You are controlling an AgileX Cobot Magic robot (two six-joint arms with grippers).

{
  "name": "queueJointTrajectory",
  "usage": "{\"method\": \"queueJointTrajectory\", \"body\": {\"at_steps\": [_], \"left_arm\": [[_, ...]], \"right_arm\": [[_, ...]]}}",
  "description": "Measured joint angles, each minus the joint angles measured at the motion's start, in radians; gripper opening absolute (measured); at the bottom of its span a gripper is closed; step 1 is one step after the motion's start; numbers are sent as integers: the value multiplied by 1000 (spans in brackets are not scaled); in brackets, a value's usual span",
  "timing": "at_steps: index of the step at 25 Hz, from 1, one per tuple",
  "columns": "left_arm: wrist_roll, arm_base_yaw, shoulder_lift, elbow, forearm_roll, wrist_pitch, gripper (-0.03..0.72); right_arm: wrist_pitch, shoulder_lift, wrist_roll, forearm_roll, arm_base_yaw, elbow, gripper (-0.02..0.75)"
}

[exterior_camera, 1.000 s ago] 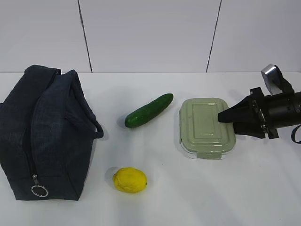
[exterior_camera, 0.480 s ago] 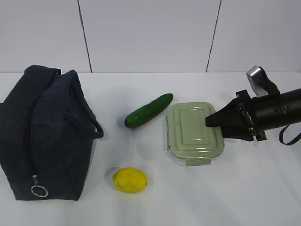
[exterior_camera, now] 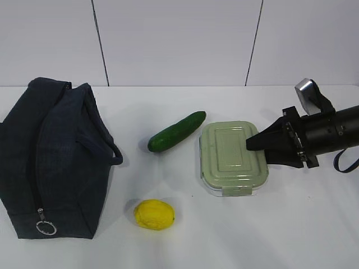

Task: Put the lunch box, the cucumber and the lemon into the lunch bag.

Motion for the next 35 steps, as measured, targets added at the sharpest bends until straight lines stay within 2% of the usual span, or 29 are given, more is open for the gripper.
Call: {"method": "queueJointTrajectory", "body": {"at_steps": [4,7,12,20,27,35], "left_arm": [[92,0,118,-12,-118,-42,407],[133,0,186,-13,-158,-81,408],[166,5,236,-15,-168,-171,408],[242,88,354,-140,-168,-147,408],[272,91,525,-260,-170,-56,408],[346,91,595,-269,-208,-11,407]], "right_arm": [[0,0,2,0,0,0,370],[0,0,2,0,0,0,370],[0,0,8,0,0,0,370],[0,0,12,0,0,0,370],[0,0,12,0,0,0,370],[0,-17,14,0,0,0,370]]}}
